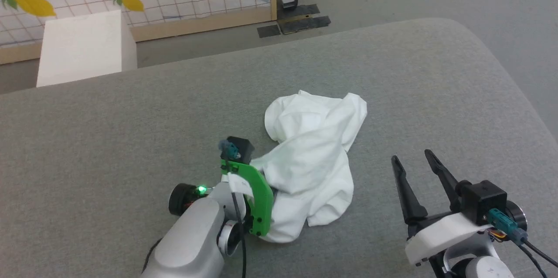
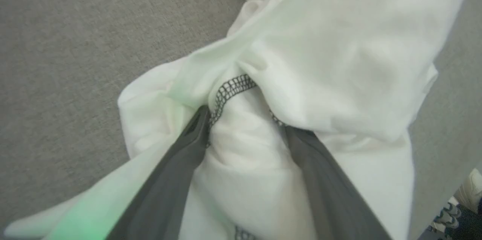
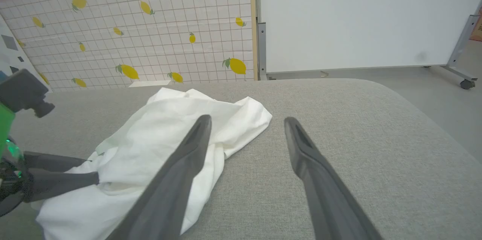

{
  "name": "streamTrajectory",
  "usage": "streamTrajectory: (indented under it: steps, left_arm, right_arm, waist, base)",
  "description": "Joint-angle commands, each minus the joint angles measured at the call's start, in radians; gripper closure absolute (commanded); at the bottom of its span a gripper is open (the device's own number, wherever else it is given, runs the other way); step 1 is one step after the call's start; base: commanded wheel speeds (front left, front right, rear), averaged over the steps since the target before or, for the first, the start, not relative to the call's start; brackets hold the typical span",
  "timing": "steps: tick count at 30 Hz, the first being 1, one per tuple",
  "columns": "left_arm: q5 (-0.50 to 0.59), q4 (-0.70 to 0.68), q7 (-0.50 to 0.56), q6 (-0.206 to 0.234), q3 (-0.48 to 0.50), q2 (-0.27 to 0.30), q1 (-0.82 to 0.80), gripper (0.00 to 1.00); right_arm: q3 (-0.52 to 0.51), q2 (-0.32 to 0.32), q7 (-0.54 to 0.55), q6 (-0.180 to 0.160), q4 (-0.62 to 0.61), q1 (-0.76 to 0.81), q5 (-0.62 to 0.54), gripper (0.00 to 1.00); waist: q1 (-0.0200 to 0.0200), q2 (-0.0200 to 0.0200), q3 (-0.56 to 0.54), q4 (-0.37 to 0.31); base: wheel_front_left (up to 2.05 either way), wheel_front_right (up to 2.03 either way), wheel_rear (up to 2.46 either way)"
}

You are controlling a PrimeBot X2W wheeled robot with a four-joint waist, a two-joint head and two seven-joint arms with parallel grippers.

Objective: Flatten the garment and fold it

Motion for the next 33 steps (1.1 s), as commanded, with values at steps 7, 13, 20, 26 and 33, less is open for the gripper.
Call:
streamTrajectory:
  steps: [7,13,20,26,33]
  left_arm:
    - [0.017,-0.178,-0.521,0.057,0.139,0.025,0.050,0.00]
    - [0.041,-0.283,-0.709,0.078,0.229,0.077,0.124,0.00]
    - [0.095,-0.433,-0.720,0.073,0.345,0.106,0.270,0.00]
    - [0.139,-0.485,-0.721,0.040,0.390,0.085,0.373,0.00]
    - [0.183,-0.512,-0.721,-0.004,0.434,0.019,0.390,0.00]
  right_arm:
    - [-0.008,0.001,0.003,-0.002,-0.008,-0.001,-0.002,0.00]
    - [-0.013,0.001,0.009,-0.002,-0.015,-0.001,-0.010,0.00]
    - [-0.009,0.001,0.024,-0.002,-0.032,0.001,-0.019,0.00]
    - [0.031,0.001,0.068,-0.002,-0.050,-0.026,-0.028,0.00]
    - [0.184,0.001,0.383,-0.002,0.037,-0.221,-0.068,0.00]
  waist:
    - [0.0000,-0.0001,-0.014,0.074]
    - [0.0000,-0.0001,-0.034,0.124]
    - [0.0000,-0.0001,-0.040,0.179]
    - [0.0000,-0.0001,-0.033,0.226]
    - [0.0000,-0.0001,0.023,0.294]
  base:
    - [0.00,0.00,0.00]
    - [0.00,0.00,0.00]
    - [0.00,0.00,0.00]
    - [0.00,0.00,0.00]
    - [0.00,0.00,0.00]
